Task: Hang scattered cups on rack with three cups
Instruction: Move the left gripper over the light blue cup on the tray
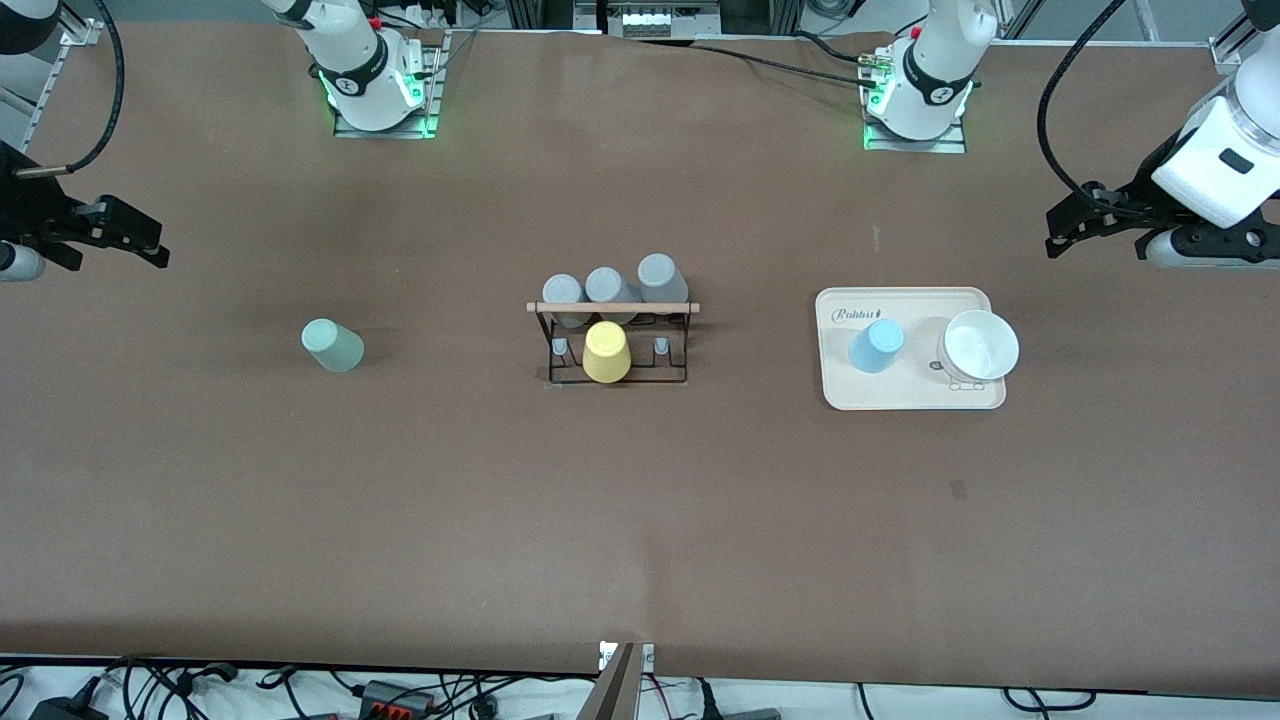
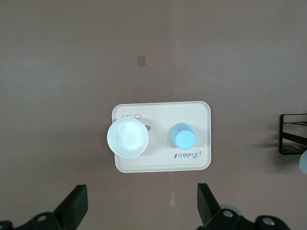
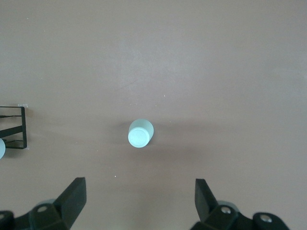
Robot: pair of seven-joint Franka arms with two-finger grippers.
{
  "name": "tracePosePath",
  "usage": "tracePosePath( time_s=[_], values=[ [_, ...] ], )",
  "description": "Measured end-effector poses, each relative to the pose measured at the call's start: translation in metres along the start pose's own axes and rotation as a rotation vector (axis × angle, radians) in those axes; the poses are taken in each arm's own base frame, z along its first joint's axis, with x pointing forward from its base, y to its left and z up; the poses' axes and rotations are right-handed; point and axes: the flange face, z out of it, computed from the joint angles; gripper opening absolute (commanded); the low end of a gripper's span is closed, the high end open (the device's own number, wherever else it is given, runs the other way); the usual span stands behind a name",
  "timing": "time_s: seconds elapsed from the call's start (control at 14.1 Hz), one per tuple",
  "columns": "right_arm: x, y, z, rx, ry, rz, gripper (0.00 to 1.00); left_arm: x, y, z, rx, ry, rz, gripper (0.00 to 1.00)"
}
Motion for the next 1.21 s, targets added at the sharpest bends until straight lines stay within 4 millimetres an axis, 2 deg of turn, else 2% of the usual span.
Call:
tracePosePath(
  time_s=[0.71, 0.92, 1.21],
  values=[
    [0.000, 0.000, 0.000, 0.000, 0.000, 0.000, 1.00, -0.002, 0.000, 0.001, 0.002, -0.018, -0.010, 1.00],
    [0.000, 0.000, 0.000, 0.000, -0.001, 0.000, 1.00, -0.013, 0.005, 0.010, 0.012, -0.138, -0.002, 1.00],
    [0.000, -0.001, 0.001, 0.000, -0.003, -0.002, 1.00, -0.003, 0.018, 0.035, 0.021, -0.222, 0.021, 1.00]
  ],
)
